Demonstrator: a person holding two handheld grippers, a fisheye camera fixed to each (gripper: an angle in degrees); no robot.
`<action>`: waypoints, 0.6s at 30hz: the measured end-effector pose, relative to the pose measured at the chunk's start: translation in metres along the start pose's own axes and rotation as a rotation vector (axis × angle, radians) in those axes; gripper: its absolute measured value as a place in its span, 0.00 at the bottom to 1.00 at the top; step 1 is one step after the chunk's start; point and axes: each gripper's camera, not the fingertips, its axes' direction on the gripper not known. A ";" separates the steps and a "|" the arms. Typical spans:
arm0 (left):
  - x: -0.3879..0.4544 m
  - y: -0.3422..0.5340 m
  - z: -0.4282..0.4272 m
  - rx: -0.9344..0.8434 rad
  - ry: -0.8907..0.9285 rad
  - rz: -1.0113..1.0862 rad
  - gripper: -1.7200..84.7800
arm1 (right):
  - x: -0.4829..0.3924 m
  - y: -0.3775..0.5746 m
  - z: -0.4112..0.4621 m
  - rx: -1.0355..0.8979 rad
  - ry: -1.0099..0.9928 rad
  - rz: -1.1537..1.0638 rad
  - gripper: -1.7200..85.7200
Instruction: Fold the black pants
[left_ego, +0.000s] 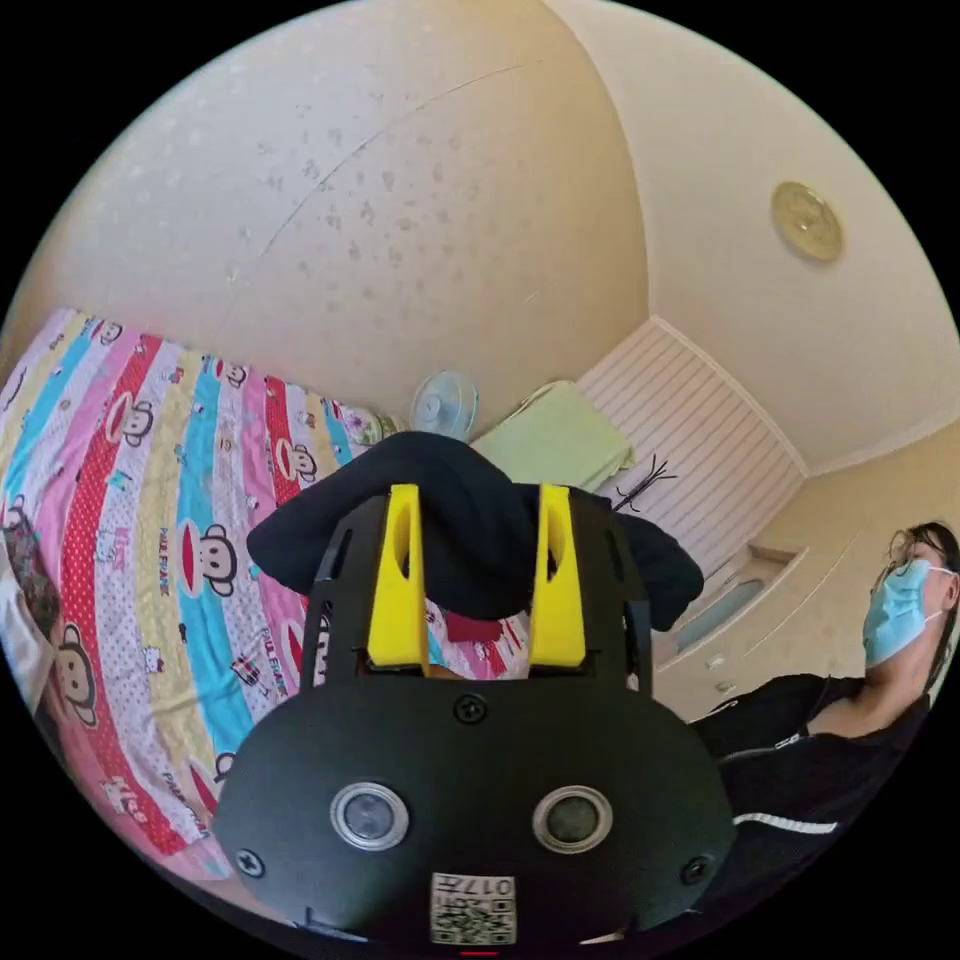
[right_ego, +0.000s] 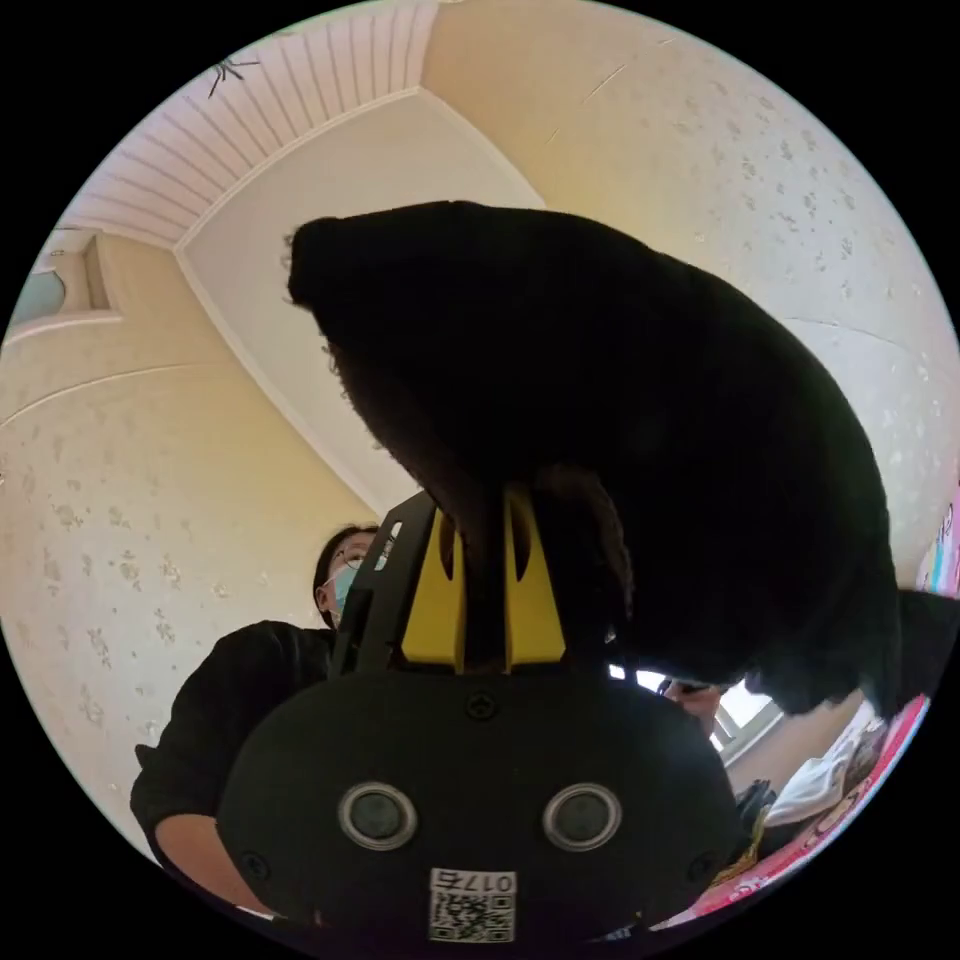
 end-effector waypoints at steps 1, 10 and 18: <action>-0.027 0.030 0.002 -0.025 0.056 -0.086 0.18 | 0.004 -0.003 0.004 -0.008 0.036 0.000 0.11; -0.022 0.191 -0.043 0.284 0.329 0.024 0.19 | 0.113 0.032 0.030 0.181 -0.015 0.061 0.09; 0.199 0.134 0.061 0.275 0.006 0.810 0.33 | 0.180 0.079 0.208 -0.480 0.283 0.177 0.11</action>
